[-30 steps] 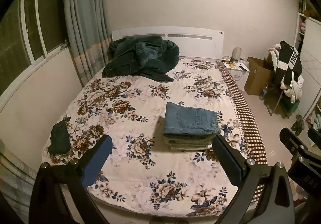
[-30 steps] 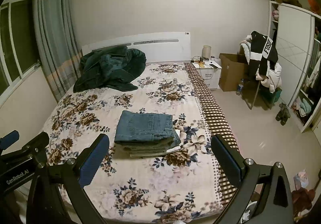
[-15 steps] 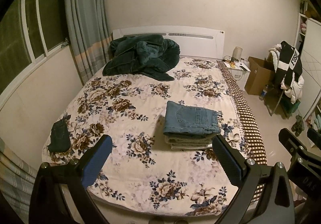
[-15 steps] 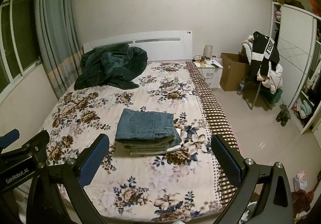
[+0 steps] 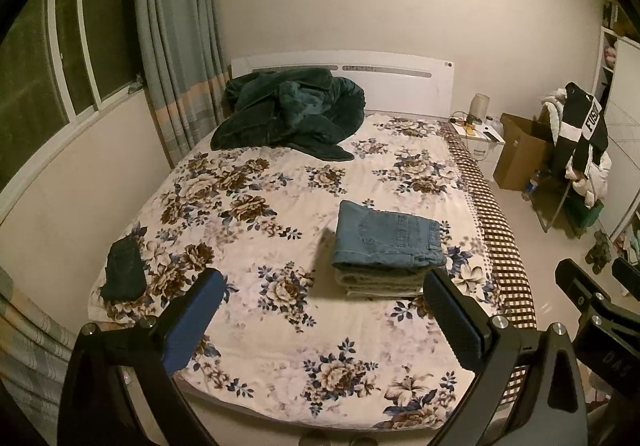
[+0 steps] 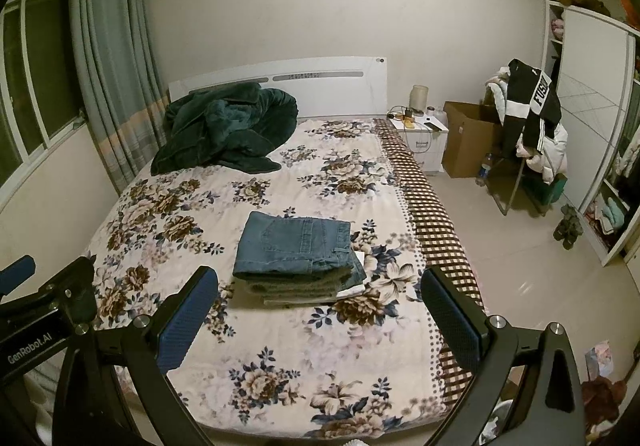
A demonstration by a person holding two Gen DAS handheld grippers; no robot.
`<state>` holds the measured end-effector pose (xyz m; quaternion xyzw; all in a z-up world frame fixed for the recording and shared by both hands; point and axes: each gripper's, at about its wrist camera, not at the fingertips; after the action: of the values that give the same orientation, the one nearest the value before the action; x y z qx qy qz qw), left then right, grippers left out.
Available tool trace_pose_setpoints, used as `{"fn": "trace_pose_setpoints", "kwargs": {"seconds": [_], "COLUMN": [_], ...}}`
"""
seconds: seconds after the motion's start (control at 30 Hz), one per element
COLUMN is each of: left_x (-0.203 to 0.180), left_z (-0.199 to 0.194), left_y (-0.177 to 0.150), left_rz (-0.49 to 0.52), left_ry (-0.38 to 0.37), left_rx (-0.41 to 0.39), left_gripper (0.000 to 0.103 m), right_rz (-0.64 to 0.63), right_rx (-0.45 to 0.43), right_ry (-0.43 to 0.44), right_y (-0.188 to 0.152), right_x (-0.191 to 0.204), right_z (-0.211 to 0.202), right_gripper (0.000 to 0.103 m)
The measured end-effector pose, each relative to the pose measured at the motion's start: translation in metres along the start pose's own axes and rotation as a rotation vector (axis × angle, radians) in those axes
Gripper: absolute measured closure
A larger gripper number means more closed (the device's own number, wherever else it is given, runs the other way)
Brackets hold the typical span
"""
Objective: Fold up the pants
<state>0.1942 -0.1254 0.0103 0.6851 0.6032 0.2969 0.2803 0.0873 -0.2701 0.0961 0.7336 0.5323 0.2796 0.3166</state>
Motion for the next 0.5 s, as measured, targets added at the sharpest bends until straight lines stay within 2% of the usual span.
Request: {"fn": "trace_pose_setpoints", "kwargs": {"seconds": [0.5], "left_x": [0.0007], "left_z": [0.0016], "left_y": [0.0015], "left_rz": [0.0], "left_ry": [0.0], "left_rx": [0.001], "left_gripper": [0.001], "right_rz": [0.002], "right_rx": [0.0], "right_ry": [-0.001], "right_y": [0.0013], "right_x": [0.0015], "right_z": [-0.0001], "right_gripper": [0.0]}}
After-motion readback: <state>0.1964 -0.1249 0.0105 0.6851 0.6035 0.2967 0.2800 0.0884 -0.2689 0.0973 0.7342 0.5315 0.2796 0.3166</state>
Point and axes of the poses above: each gripper's, at about its wrist camera, not at the fingertips, and z roughly the way its jaws point, x to its left, y to its top, and after that the axes turned 3 degrees about z, right-handed
